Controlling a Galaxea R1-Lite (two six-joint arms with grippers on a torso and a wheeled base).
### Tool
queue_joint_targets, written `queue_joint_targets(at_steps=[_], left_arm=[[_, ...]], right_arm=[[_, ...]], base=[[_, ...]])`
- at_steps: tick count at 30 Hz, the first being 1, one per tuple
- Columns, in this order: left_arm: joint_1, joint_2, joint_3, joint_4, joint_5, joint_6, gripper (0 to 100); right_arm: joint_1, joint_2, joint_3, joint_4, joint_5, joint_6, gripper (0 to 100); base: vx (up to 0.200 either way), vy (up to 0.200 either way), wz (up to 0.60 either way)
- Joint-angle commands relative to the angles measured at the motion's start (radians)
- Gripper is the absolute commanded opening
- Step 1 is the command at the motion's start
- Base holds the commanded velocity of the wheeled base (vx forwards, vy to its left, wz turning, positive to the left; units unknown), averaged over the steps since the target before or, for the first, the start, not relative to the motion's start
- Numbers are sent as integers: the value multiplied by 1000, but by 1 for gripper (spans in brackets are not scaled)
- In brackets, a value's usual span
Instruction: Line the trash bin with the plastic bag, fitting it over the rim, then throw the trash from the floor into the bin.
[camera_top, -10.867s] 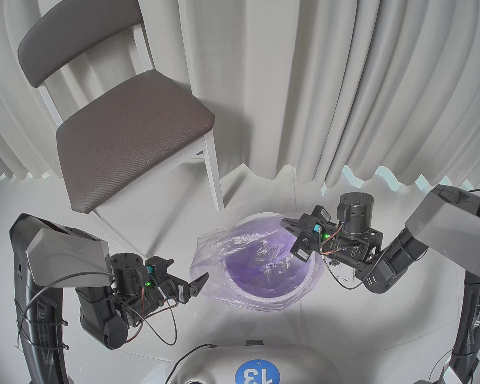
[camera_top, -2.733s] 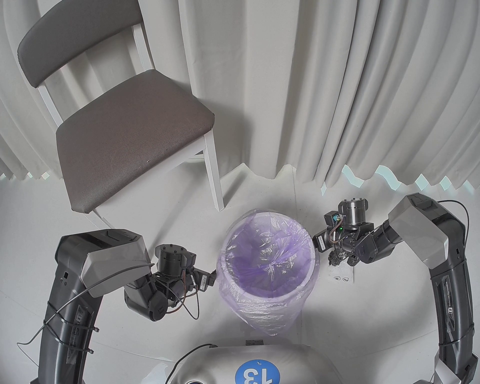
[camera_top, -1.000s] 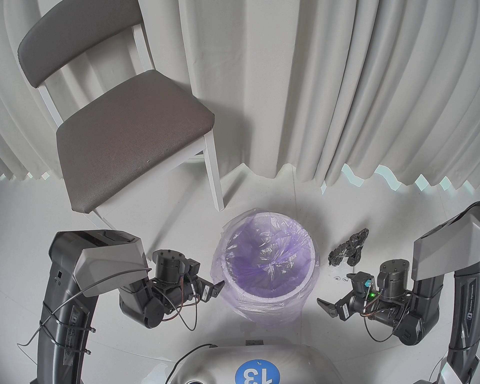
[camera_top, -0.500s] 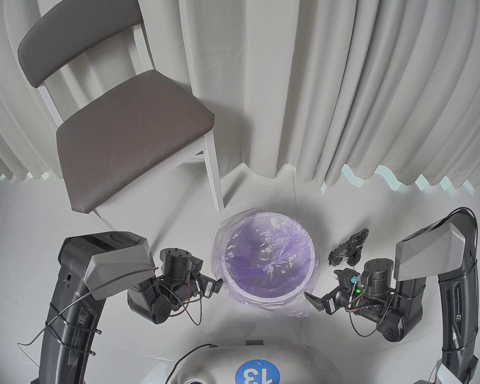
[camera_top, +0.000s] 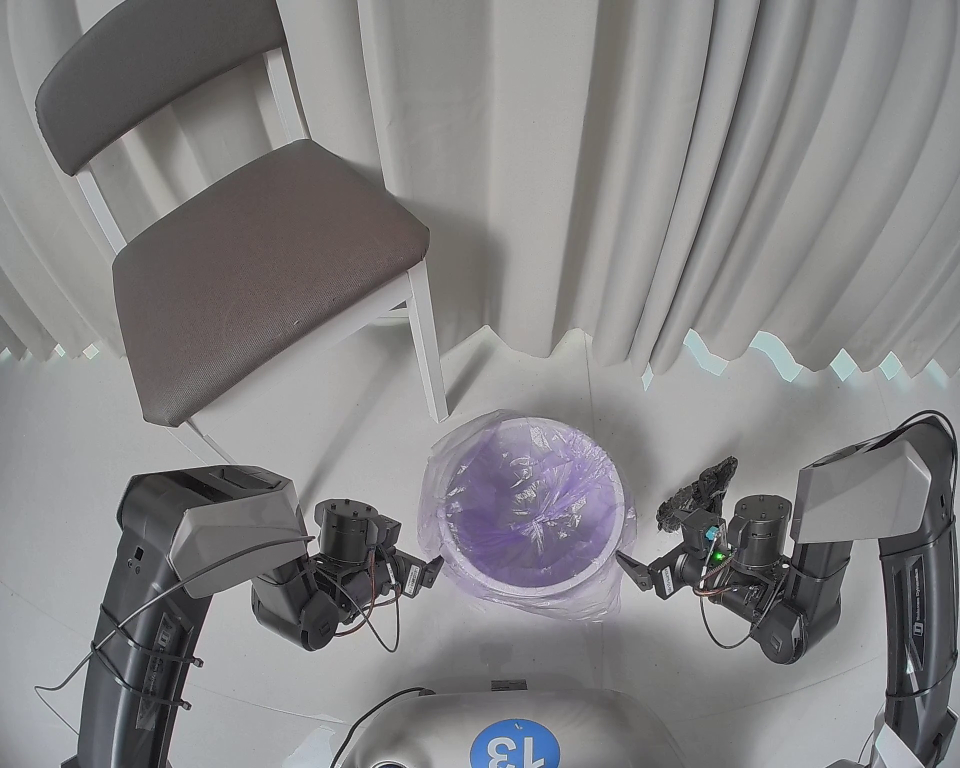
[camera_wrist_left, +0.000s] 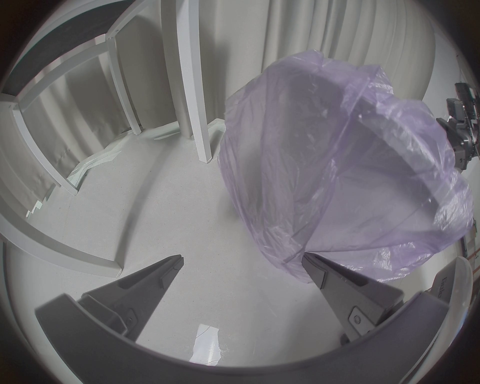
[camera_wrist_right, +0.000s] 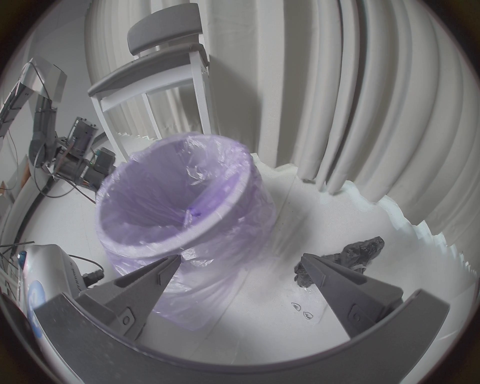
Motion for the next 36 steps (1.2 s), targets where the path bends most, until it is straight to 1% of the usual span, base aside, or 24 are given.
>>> queue_joint_targets(at_steps=[1, 7, 9, 10, 11, 12, 13, 15, 16, 17, 22, 24, 26, 28, 33, 36], left_arm=[[3, 0, 2, -2, 0, 0, 100], [2, -1, 4, -6, 0, 0, 100], [2, -1, 2, -20, 0, 0, 100], [2, -1, 2, -20, 0, 0, 100], [2, -1, -4, -25, 0, 0, 100], [2, -4, -6, -25, 0, -2, 100], [0, -9, -3, -26, 0, -3, 100], [0, -14, 2, -26, 0, -3, 100], [-3, -27, 11, -34, 0, -3, 100], [-3, -34, 22, -37, 0, -2, 100], [-4, -89, 73, -40, -1, -2, 100], [0, -120, 103, -40, 0, -2, 100], [0, -149, 129, -40, 0, -2, 100], [2, -189, 169, -40, 0, 0, 100], [14, -320, 278, -34, 3, 3, 100], [28, -360, 292, -34, 2, 26, 100]], right_arm=[[-17, 25, -25, -16, 17, 0, 100], [-26, 65, -145, 53, 29, 6, 100], [-26, 83, -204, 93, 52, 7, 100], [-26, 83, -204, 93, 52, 7, 100], [-28, 90, -264, 159, 80, 9, 100], [-29, 91, -303, 208, 89, 9, 100], [-32, 96, -346, 276, 95, 7, 100], [-32, 99, -370, 308, 98, 9, 100], [-37, 106, -430, 386, 105, 7, 100], [-41, 117, -471, 435, 114, 6, 100], [-51, 160, -597, 586, 135, -2, 100], [-55, 169, -626, 632, 167, -5, 100], [-61, 168, -640, 667, 195, -5, 100], [-63, 168, -648, 690, 197, -5, 100], [-69, 162, -623, 672, 197, -8, 100], [-71, 142, -585, 639, 197, -5, 100]], base=[[0, 0, 0], [0, 0, 0], [0, 0, 0], [0, 0, 0], [0, 0, 0], [0, 0, 0], [0, 0, 0], [0, 0, 0], [0, 0, 0], [0, 0, 0], [0, 0, 0], [0, 0, 0], [0, 0, 0], [0, 0, 0], [0, 0, 0], [0, 0, 0]])
